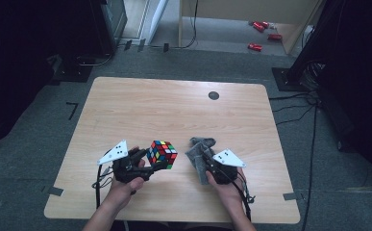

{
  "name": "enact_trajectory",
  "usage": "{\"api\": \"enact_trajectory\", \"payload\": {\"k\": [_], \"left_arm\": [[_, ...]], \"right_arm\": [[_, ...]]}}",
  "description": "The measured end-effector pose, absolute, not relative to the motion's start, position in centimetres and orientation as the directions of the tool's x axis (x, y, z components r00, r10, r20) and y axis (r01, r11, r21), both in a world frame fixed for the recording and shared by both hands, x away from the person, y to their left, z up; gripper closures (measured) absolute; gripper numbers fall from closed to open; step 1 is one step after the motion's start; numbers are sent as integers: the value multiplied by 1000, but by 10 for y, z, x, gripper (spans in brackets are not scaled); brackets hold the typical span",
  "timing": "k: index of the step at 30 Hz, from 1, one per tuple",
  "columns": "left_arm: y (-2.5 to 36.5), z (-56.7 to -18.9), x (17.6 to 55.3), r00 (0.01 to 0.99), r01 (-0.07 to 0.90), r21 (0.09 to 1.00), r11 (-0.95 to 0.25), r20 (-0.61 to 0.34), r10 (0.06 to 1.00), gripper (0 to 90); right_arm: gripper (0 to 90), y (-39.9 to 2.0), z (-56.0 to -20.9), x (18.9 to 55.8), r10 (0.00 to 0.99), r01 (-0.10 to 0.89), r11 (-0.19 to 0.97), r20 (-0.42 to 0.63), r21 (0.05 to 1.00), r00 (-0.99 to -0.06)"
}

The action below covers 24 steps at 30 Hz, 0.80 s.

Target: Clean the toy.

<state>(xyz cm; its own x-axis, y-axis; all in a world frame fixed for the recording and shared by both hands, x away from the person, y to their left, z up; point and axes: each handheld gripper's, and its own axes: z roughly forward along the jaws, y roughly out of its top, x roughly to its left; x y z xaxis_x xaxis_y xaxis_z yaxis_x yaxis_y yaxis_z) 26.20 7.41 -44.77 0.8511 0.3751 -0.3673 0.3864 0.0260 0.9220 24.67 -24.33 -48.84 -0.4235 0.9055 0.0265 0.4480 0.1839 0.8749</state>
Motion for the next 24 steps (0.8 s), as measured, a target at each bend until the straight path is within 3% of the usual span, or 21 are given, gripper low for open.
{"api": "enact_trajectory", "payload": {"k": [4,8,10,18,24], "left_arm": [[73,-451,264,840,401,916,11,-373,394,340],[74,-451,265,836,404,915,4,-371,404,340],[75,-452,266,831,411,912,3,-375,411,340],[74,-454,271,805,447,895,-20,-392,446,340],[69,-455,273,796,469,881,-63,-391,462,340]], "right_arm": [[728,-247,-500,254,901,505,203,42,839,-432],[511,-247,-502,257,893,503,210,45,838,-447],[446,-250,-497,256,881,475,204,51,856,-470],[356,-250,-470,242,799,280,166,37,945,-600],[365,-219,-466,231,696,201,263,-41,944,-717]]}}
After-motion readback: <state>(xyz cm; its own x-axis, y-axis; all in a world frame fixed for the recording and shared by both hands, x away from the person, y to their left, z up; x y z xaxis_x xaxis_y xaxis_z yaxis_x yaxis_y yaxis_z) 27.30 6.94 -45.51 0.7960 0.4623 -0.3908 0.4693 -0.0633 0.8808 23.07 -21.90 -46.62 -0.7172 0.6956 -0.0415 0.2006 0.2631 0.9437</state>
